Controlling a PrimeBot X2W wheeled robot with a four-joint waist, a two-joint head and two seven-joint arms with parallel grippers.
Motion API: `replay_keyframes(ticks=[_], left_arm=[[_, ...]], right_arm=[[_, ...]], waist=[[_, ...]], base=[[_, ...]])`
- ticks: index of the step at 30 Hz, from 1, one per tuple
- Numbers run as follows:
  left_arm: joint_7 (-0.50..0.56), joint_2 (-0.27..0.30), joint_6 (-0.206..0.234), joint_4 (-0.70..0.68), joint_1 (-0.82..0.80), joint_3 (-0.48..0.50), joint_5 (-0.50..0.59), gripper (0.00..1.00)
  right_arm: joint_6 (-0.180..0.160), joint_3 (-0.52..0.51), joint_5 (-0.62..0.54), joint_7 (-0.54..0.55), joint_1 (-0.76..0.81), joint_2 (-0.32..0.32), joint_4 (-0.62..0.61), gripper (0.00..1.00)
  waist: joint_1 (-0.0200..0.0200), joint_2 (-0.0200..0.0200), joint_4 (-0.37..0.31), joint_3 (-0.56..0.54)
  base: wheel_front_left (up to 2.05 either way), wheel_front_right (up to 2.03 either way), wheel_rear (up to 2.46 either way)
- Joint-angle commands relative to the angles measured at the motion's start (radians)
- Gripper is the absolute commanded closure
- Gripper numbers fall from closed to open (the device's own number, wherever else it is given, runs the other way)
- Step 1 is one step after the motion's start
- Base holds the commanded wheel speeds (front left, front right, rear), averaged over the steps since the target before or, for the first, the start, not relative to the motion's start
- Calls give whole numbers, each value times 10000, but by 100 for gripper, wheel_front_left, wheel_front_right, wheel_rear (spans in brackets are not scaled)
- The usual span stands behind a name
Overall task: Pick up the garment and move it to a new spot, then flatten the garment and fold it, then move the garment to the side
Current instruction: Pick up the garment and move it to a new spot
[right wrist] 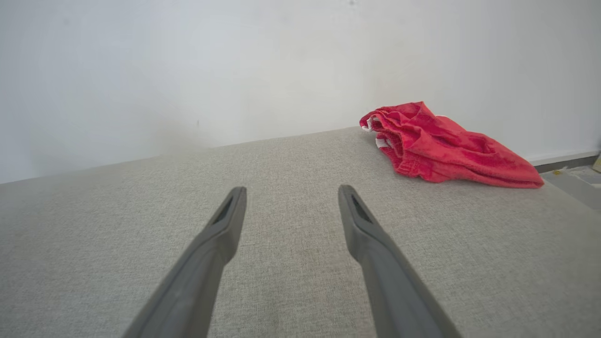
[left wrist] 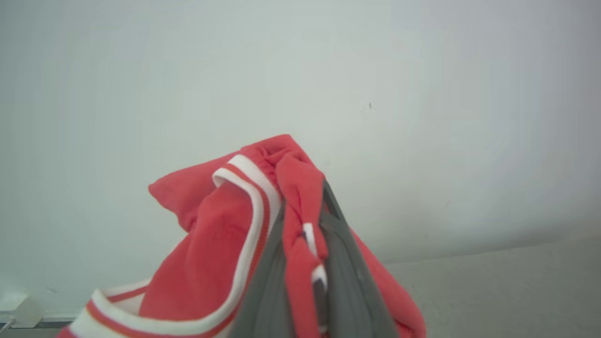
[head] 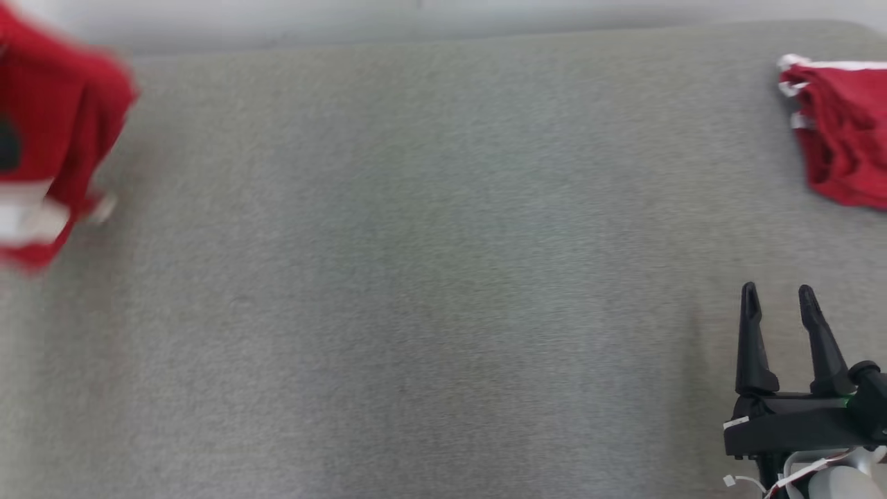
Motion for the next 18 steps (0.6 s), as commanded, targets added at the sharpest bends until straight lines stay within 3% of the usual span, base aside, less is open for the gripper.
replay_keyframes(ticks=[1, 8, 14, 18], left_arm=[[110, -157, 17, -397, -345, -286, 101, 100], [716, -1023, 19, -1542, -1840, -1657, -25, 100], [589, -1925, 18, -1259, -2342, -2462, -237, 100], [159, -2579, 18, -721, -1752, -2940, -409, 100]], right_arm=[[-25, 13, 61, -39, 101, 69, 17, 0], [-25, 72, 178, -30, 43, 375, 85, 0], [-25, 140, 245, -31, -37, 521, 120, 0], [-25, 185, 293, -32, -108, 575, 151, 0]], waist=[[1, 1, -590, -438], [1, 1, -1789, -537], [1, 1, -2489, -394], [1, 1, -2740, -300]], base=[[0, 0, 0], [0, 0, 0], [0, 0, 0], [0, 0, 0]])
